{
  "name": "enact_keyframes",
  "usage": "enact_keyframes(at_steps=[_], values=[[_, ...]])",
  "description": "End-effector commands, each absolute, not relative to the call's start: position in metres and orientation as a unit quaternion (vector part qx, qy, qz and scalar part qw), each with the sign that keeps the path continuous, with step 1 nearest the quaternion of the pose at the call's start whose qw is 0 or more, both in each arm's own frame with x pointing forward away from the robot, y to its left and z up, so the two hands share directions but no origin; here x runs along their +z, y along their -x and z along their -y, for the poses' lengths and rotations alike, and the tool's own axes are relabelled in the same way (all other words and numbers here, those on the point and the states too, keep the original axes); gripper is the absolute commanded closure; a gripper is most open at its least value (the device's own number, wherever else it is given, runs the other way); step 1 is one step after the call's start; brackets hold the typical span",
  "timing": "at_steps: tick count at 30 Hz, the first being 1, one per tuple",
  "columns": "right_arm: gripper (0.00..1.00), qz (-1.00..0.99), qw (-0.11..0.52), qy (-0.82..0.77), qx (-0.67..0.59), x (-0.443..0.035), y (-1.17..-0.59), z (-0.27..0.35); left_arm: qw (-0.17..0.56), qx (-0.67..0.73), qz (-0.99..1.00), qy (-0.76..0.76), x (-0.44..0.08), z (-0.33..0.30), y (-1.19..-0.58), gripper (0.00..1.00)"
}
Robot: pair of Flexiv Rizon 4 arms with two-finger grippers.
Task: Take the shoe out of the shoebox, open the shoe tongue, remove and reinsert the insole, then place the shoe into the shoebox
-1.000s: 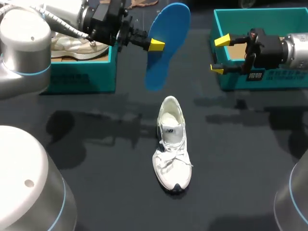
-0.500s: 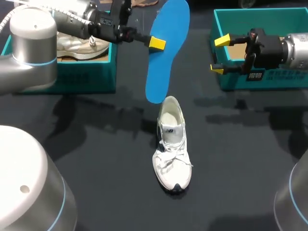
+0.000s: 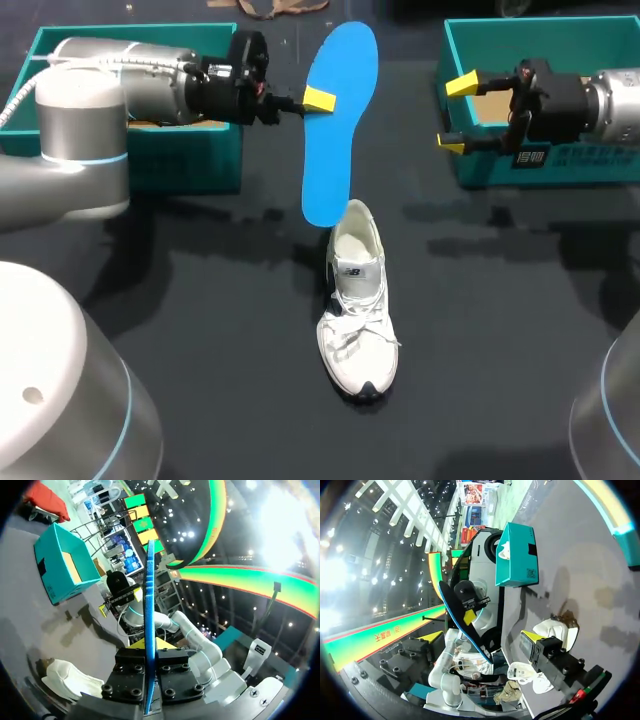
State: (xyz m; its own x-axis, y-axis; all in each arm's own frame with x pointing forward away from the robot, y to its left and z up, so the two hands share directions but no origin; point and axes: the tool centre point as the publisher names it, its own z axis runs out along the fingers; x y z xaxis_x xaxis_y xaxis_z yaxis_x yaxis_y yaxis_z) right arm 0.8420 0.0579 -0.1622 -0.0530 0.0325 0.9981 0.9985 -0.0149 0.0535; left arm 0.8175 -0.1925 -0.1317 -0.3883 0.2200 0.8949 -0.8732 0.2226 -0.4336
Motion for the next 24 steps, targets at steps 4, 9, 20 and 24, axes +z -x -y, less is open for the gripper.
enact_keyframes(at_steps=[4, 9, 20, 24], values=[[0.00, 0.517, 0.474, 0.499, -0.509, -0.162, -0.842, -0.058, 0.642, 0.465, 0.315, -0.522, -0.136, 0.194, -0.813, 1.00], [0.00, 0.517, 0.474, 0.499, -0.509, -0.162, -0.842, -0.058, 0.626, 0.468, 0.272, -0.561, -0.155, 0.200, -0.814, 1.00], [0.00, 0.517, 0.474, 0.499, -0.509, -0.162, -0.842, -0.058, 0.580, 0.490, 0.250, -0.601, -0.182, 0.210, -0.815, 1.00], [0.00, 0.517, 0.474, 0.499, -0.509, -0.162, -0.842, -0.058, 0.572, 0.496, 0.259, -0.600, -0.186, 0.212, -0.816, 1.00]])
